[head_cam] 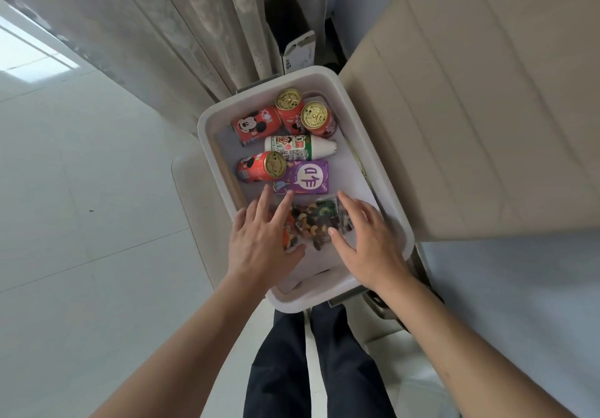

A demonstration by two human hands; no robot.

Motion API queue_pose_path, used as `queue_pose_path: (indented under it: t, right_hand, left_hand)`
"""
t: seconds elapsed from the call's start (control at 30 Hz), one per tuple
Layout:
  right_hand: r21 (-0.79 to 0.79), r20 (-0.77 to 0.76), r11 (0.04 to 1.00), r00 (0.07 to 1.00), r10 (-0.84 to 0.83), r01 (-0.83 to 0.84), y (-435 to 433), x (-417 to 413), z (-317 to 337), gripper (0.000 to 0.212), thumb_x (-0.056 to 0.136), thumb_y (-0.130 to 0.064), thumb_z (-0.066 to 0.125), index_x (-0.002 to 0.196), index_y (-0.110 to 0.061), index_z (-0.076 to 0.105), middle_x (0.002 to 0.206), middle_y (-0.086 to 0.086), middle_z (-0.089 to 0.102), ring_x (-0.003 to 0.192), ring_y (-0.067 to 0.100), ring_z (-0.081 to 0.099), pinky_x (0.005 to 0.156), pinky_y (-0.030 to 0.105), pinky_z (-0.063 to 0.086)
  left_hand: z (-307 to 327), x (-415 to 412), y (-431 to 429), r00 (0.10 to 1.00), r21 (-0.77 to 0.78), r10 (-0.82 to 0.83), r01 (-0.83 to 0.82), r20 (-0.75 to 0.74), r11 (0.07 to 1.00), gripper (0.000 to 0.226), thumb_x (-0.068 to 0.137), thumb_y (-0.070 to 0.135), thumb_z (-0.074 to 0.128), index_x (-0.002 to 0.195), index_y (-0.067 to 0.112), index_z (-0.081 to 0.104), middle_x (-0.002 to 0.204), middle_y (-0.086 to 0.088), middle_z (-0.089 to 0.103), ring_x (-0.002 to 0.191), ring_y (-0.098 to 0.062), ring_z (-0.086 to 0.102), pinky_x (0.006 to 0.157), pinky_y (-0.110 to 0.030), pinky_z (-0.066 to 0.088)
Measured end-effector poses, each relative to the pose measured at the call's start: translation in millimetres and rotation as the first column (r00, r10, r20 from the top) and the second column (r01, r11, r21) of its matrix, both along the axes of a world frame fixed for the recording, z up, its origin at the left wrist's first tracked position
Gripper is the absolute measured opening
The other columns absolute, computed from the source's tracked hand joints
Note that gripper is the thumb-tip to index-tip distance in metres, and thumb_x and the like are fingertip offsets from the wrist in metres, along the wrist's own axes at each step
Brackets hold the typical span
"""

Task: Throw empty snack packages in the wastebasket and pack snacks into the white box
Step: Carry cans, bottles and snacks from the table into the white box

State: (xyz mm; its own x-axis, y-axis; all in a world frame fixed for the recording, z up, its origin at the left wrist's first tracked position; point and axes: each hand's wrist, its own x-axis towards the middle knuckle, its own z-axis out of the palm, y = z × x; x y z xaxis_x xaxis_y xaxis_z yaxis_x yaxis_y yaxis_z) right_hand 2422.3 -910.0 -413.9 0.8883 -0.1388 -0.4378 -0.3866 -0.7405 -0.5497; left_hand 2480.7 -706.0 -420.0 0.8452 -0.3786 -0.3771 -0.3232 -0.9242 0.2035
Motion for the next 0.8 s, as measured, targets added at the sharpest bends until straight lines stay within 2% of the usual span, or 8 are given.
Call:
queue_pose_path:
  t: [0.1, 0.3, 0.37, 0.47, 0.57, 0.67, 0.73, 0.8]
  right_hand:
    - [0.009, 0.012, 1.0, 1.0, 0.009, -0.009, 2, 7, -13, 0.068, 0.097, -0.052, 0.052, 0.156, -0.034, 0.024, 0.149, 0.0, 0.043, 0.139, 0.019, 0.037, 0.113, 0.043, 0.04]
    - [0.017, 0.05, 1.0, 0.999, 0.017, -0.017, 6, 7, -28, 0.068, 0.09, -0.046, 0.067, 0.151, -0.033, 0.041, 0.14, 0.0, 0.045, 0.128, 0.017, 0.045, 0.1, 0.022, 0.035]
    - [0.036, 0.063, 0.999, 0.998, 0.005, -0.007, 4, 8, -32, 0.068, 0.086, -0.042, 0.074, 0.148, -0.032, 0.046, 0.135, 0.0, 0.045, 0.12, 0.012, 0.047, 0.095, 0.011, 0.033]
    - [0.068, 0.084, 0.998, 0.996, -0.014, 0.008, 0, 10, -35, 0.067, 0.082, -0.039, 0.079, 0.143, -0.034, 0.052, 0.132, -0.002, 0.044, 0.107, -0.003, 0.038, 0.08, -0.005, 0.029]
    - [0.098, 0.11, 0.995, 0.994, -0.022, 0.011, -5, 12, -40, 0.063, 0.079, -0.042, 0.08, 0.138, -0.041, 0.056, 0.13, -0.008, 0.044, 0.105, 0.003, 0.05, 0.081, 0.001, 0.038]
    - [0.215, 0.097, 0.976, 0.995, -0.04, 0.019, -7, 16, -45, 0.064, 0.076, -0.043, 0.08, 0.136, -0.043, 0.056, 0.126, -0.014, 0.046, 0.106, 0.008, 0.059, 0.083, 0.028, 0.059]
    - [0.286, 0.1, 0.958, 0.994, -0.035, 0.005, -6, 18, -46, 0.064, 0.075, -0.034, 0.083, 0.135, -0.039, 0.059, 0.126, -0.012, 0.051, 0.113, 0.007, 0.058, 0.089, 0.034, 0.058]
    - [0.356, 0.093, 0.934, 0.995, -0.024, -0.011, -1, 20, -47, 0.064, 0.076, -0.022, 0.085, 0.134, -0.031, 0.061, 0.128, -0.009, 0.055, 0.119, 0.004, 0.055, 0.096, 0.032, 0.055]
  left_hand:
    - [-8, 3, -3, 1.0, 0.073, -0.026, 0.025, 0.014, 0.997, 0.105, 0.078, 0.075, 0.059, 0.161, 0.035, 0.01, 0.166, -0.015, 0.023, 0.143, -0.031, 0.038, 0.117, -0.045, 0.024]
    - [-17, 1, 0, 0.992, 0.164, -0.097, 0.083, 0.081, 0.983, 0.115, 0.063, 0.073, 0.07, 0.159, 0.031, 0.024, 0.152, -0.013, 0.042, 0.12, -0.029, 0.058, 0.105, -0.043, 0.027]
    - [-18, 1, 0, 0.99, 0.17, -0.105, 0.087, 0.099, 0.982, 0.115, 0.06, 0.07, 0.074, 0.158, 0.03, 0.029, 0.148, -0.012, 0.046, 0.114, -0.029, 0.061, 0.103, -0.042, 0.027]
    - [-18, 2, -2, 0.989, 0.175, -0.107, 0.088, 0.102, 0.981, 0.115, 0.058, 0.069, 0.075, 0.157, 0.029, 0.03, 0.146, -0.01, 0.048, 0.113, -0.028, 0.06, 0.102, -0.042, 0.026]
    - [-19, 0, -1, 0.987, 0.167, -0.113, 0.094, 0.112, 0.982, 0.114, 0.059, 0.07, 0.074, 0.156, 0.028, 0.032, 0.142, -0.009, 0.052, 0.114, -0.029, 0.06, 0.104, -0.044, 0.027]
    - [-20, 0, 0, 0.988, 0.139, -0.101, 0.084, 0.115, 0.987, 0.111, 0.059, 0.07, 0.073, 0.154, 0.026, 0.036, 0.14, -0.008, 0.053, 0.115, -0.029, 0.059, 0.104, -0.044, 0.028]
    - [-19, 0, 0, 0.989, 0.114, -0.086, 0.073, 0.117, 0.991, 0.11, 0.059, 0.07, 0.072, 0.153, 0.026, 0.037, 0.14, -0.006, 0.053, 0.116, -0.028, 0.059, 0.104, -0.043, 0.027]
    - [-19, 0, 1, 0.99, 0.079, -0.071, 0.062, 0.122, 0.995, 0.107, 0.061, 0.071, 0.07, 0.153, 0.026, 0.038, 0.14, -0.004, 0.053, 0.118, -0.027, 0.059, 0.104, -0.043, 0.027]
